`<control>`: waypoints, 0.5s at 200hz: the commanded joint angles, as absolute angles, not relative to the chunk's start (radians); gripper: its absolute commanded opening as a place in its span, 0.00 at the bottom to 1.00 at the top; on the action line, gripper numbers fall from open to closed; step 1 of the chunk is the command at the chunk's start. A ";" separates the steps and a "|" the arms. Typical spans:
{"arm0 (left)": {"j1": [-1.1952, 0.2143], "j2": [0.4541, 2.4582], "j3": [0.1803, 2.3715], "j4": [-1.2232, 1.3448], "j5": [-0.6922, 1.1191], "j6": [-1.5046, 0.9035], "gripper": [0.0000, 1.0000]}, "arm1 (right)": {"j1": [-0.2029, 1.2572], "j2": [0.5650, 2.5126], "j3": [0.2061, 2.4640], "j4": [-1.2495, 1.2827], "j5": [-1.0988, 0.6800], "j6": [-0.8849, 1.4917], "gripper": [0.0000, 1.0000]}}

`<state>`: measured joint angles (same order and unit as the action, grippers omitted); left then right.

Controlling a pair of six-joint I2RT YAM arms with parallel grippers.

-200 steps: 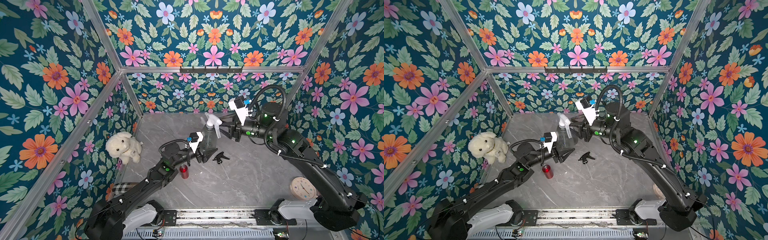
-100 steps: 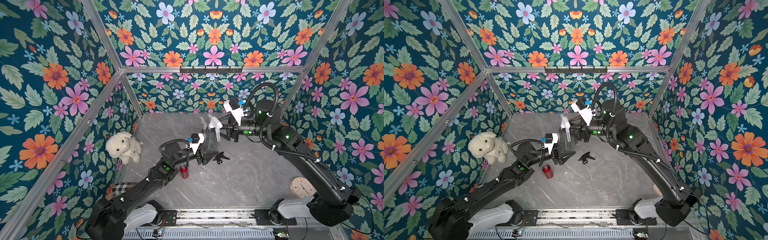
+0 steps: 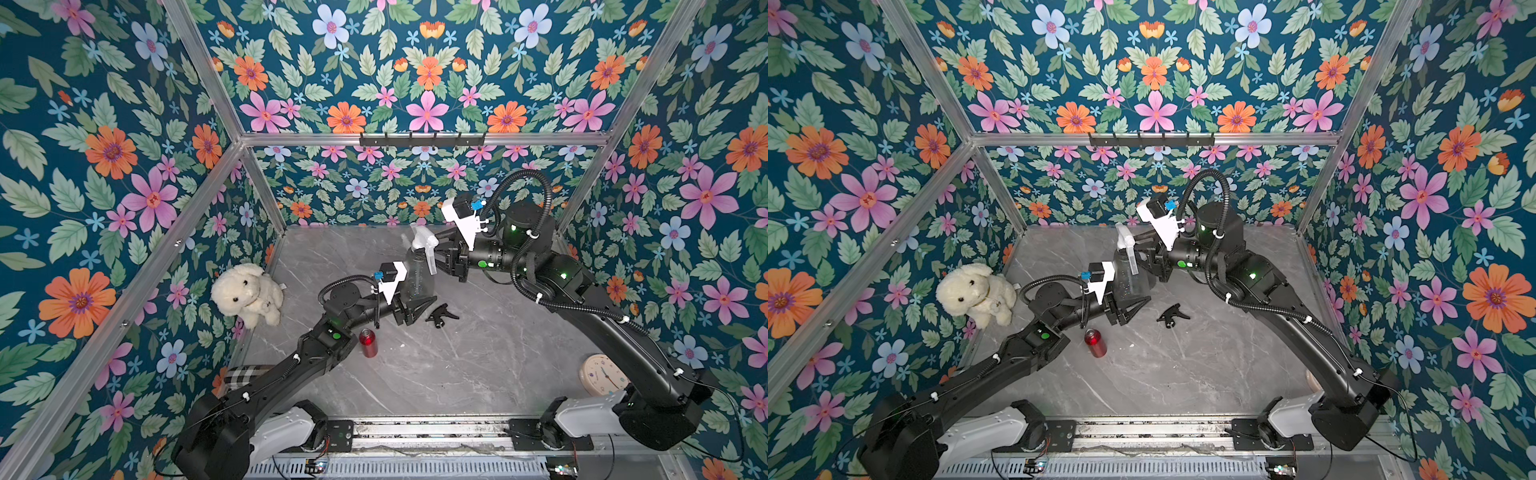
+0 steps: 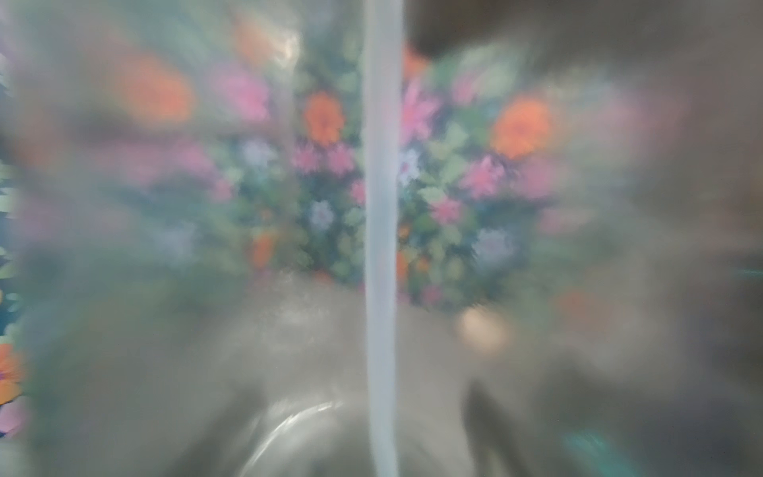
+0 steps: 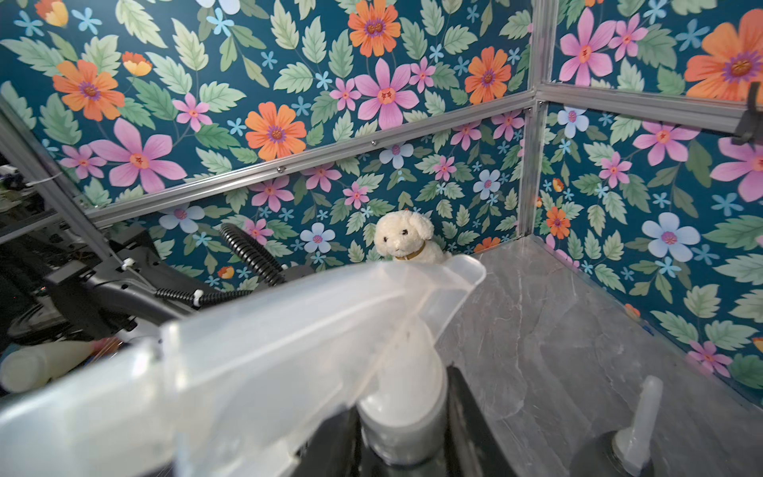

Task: Attach spray nozzles to spray bottles
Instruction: Screw the spray nozzle on the spray bottle.

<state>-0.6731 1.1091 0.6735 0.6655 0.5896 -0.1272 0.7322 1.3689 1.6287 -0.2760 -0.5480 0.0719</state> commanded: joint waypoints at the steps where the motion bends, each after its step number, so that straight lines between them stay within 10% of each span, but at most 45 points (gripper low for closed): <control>1: -0.687 1.117 0.691 0.644 0.400 -0.088 0.00 | 0.790 1.372 1.599 -0.284 -0.483 0.165 0.16; 100: -0.827 1.188 0.744 0.604 -0.114 0.044 0.00 | 1.082 1.545 1.698 -0.348 0.239 0.259 0.17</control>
<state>-0.8062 1.1648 0.7197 0.6323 0.0166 -0.0719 1.0111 1.4834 1.6909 -0.2310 0.2729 0.1493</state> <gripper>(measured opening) 0.770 0.296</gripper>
